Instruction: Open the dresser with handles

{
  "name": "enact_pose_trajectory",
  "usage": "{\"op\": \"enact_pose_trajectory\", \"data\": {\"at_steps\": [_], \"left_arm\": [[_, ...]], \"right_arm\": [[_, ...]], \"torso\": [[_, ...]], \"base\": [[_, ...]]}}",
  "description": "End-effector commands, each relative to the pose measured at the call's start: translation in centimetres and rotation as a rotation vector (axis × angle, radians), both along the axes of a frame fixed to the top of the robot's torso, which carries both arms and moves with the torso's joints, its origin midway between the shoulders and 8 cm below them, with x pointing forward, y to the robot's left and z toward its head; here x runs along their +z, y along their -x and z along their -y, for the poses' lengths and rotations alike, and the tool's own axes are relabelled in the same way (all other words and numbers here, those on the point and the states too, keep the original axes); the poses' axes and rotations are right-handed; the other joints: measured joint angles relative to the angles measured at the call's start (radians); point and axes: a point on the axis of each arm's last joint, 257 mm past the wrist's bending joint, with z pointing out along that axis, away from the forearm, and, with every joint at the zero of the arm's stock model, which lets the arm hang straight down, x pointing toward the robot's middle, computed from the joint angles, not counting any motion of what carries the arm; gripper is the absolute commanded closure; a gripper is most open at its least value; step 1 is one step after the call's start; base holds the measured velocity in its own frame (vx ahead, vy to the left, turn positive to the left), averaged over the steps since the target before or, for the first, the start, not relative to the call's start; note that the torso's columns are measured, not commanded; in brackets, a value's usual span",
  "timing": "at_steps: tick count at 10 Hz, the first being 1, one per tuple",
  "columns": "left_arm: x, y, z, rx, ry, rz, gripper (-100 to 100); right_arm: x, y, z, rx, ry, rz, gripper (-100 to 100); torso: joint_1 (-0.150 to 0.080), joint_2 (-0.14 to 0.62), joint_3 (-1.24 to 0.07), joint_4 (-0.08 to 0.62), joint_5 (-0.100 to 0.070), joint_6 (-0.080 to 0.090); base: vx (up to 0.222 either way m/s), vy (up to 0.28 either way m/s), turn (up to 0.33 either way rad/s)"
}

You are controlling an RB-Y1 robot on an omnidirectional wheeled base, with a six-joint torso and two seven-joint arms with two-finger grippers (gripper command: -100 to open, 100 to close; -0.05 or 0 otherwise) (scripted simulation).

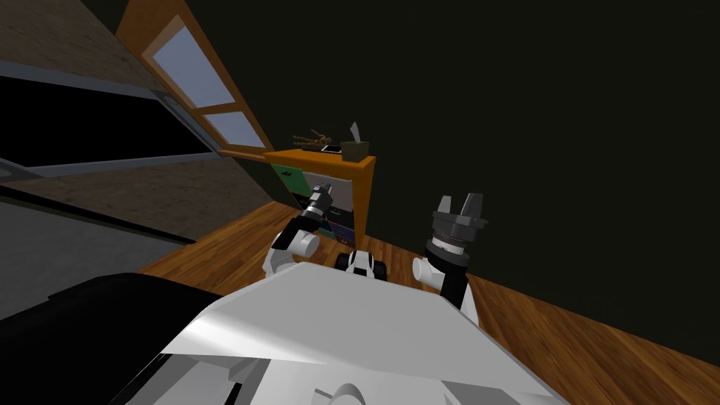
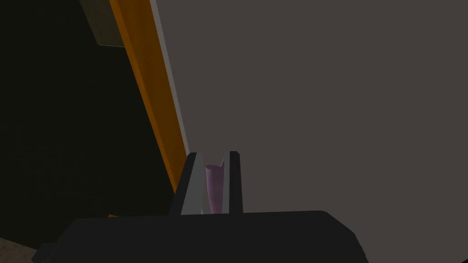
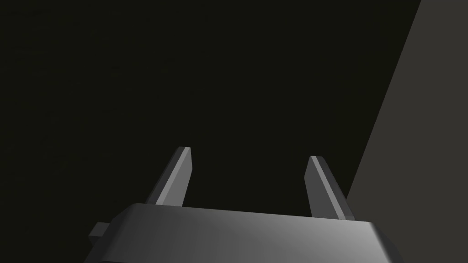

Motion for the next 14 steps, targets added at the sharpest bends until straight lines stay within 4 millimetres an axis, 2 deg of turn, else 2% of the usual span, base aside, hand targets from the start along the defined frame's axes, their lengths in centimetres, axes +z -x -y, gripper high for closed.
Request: {"op": "enact_pose_trajectory", "data": {"at_steps": [1, 3, 5, 8, 9, 14], "left_arm": [[0.4, 0.9, 0.1, -0.004, -0.002, -0.017, 100], [0.7, 1.7, 0.1, -0.007, -0.003, -0.030, 100], [0.6, 1.5, 0.4, -0.014, -0.002, -0.029, 100], [1.0, 1.7, 0.6, -0.020, -0.003, -0.026, 100], [1.4, 1.2, 0.8, -0.025, -0.004, -0.027, -100], [3.4, -0.3, 1.3, -0.038, -0.008, -0.028, -100]], "right_arm": [[0.0, 0.0, 0.0, 0.000, 0.000, 0.000, 0], [0.0, 0.0, 0.0, 0.000, 0.000, 0.000, 0], [0.0, 0.0, 0.0, 0.000, 0.000, 0.000, 0], [0.0, 0.0, 0.0, 0.000, 0.000, 0.000, 0], [0.0, 0.0, 0.0, 0.000, 0.000, 0.000, 0], [0.0, 0.0, 0.0, 0.000, 0.000, 0.000, 0]], "torso": [[0.000, 0.004, 0.002, 0.003, -0.001, -0.001], [0.001, 0.009, 0.005, 0.005, -0.001, -0.002], [0.000, 0.003, 0.000, 0.006, -0.002, -0.002], [0.001, 0.010, 0.005, 0.007, -0.001, -0.003], [0.001, 0.010, 0.006, 0.007, -0.002, -0.003], [-0.004, 0.003, 0.001, 0.004, -0.003, 0.000]], "base": [[-0.098, 0.025, 0.020], [-0.123, 0.036, 0.015], [-0.086, 0.011, 0.010], [-0.203, 0.037, 0.033], [-0.120, 0.013, 0.031], [0.000, -0.006, 0.023]]}}
